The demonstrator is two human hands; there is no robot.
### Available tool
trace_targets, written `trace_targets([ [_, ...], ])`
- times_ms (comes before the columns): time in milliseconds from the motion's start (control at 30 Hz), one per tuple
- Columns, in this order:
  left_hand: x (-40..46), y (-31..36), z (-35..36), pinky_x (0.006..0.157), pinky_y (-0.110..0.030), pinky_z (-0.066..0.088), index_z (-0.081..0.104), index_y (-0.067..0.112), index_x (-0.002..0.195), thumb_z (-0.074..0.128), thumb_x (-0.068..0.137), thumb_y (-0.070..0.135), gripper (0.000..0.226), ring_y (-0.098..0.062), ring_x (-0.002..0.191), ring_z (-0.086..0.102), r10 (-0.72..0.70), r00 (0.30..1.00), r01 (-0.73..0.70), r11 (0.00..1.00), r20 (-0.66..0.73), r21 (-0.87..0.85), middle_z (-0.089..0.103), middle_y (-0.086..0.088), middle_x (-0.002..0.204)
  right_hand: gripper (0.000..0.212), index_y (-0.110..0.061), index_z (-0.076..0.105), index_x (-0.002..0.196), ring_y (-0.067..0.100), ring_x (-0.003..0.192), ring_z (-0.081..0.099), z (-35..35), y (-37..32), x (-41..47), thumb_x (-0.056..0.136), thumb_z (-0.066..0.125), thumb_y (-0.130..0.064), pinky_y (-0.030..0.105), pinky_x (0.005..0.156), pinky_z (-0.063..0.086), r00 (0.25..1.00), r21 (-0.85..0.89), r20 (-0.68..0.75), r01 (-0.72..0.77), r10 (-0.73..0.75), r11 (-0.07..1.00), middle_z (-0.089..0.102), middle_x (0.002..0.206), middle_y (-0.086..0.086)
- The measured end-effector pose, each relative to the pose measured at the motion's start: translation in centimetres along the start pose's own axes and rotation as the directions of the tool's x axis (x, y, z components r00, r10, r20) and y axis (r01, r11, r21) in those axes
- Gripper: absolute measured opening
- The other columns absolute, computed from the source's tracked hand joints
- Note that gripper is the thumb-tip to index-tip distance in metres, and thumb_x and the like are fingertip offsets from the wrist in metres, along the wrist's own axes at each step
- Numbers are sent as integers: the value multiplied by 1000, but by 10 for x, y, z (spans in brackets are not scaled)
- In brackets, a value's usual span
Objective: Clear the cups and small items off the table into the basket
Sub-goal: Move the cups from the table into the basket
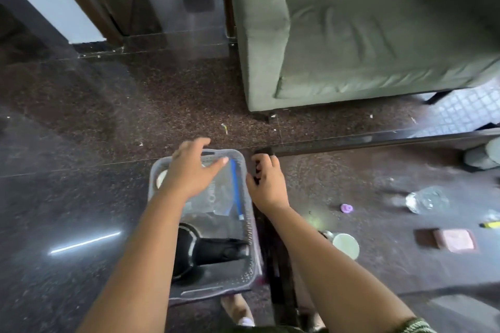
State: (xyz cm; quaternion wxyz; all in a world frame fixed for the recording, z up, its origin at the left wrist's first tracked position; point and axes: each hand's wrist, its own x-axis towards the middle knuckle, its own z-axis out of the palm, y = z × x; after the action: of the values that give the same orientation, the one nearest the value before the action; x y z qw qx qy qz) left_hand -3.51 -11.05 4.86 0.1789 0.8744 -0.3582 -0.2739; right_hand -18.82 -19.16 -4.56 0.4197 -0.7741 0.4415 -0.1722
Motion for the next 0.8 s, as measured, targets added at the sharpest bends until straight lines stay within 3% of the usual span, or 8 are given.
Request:
trace_targets([
  [100,-16,83,44,99,-41,47,53,21,128,63,88,34,43,-19,114,56,185,982,-186,953,-27,-240,53,-5,127,26,-9,55,105,27,86,54,-57,39,-18,81,61,-13,35,77,45,985,-13,-142,-98,95,995,51,99,5],
  [200,-41,136,132,96,-39,49,56,17,123,59,90,24,34,-21,105,60,259,963,-231,938,78,-258,58,-5,120,20,-8,56,99,32,87,55,-107,95,-46,80,58,-13,38,76,44,943,-75,-181,-297,280,952,53,99,10],
  [333,-87,147,255,106,-35,38,42,7,137,55,93,23,49,-31,125,49,-69,941,128,978,330,-161,46,-15,138,37,-13,58,122,37,113,52,-151,168,-88,85,54,-11,36,97,42,819,-189,-31,-568,573,801,51,121,15],
  [400,-107,141,306,104,-35,41,46,4,136,56,92,28,51,-32,125,51,-321,808,445,882,494,-156,51,-18,136,51,-19,45,140,39,123,47,-160,198,-103,89,48,-13,37,104,40,723,-295,127,-626,679,722,42,136,16],
  [467,-122,132,348,99,-38,48,55,6,127,57,91,29,43,-32,115,58,-394,676,636,739,623,-222,61,-16,125,56,-27,39,145,38,123,48,-162,218,-117,91,45,-13,37,102,44,660,-290,257,-645,706,707,36,142,15],
  [600,-128,121,406,74,-34,49,60,12,113,59,88,19,26,-30,92,65,-379,686,653,696,621,-298,68,-17,108,63,-35,38,144,33,113,55,-165,239,-134,88,40,-4,35,90,51,616,-207,355,-681,703,702,46,138,14],
  [733,-124,142,407,64,-29,59,63,11,112,46,90,-4,32,-16,70,59,-374,674,724,504,637,-471,66,-12,102,58,-30,55,128,29,98,63,-168,247,-137,82,41,2,35,76,56,612,4,261,-774,747,633,62,107,6],
  [800,-123,150,399,66,-32,61,63,14,117,43,90,-4,38,-19,72,62,-372,714,683,557,593,-473,65,-12,100,55,-30,57,123,25,89,64,-172,244,-140,81,43,1,28,62,54,598,94,228,-799,768,594,66,106,7],
])
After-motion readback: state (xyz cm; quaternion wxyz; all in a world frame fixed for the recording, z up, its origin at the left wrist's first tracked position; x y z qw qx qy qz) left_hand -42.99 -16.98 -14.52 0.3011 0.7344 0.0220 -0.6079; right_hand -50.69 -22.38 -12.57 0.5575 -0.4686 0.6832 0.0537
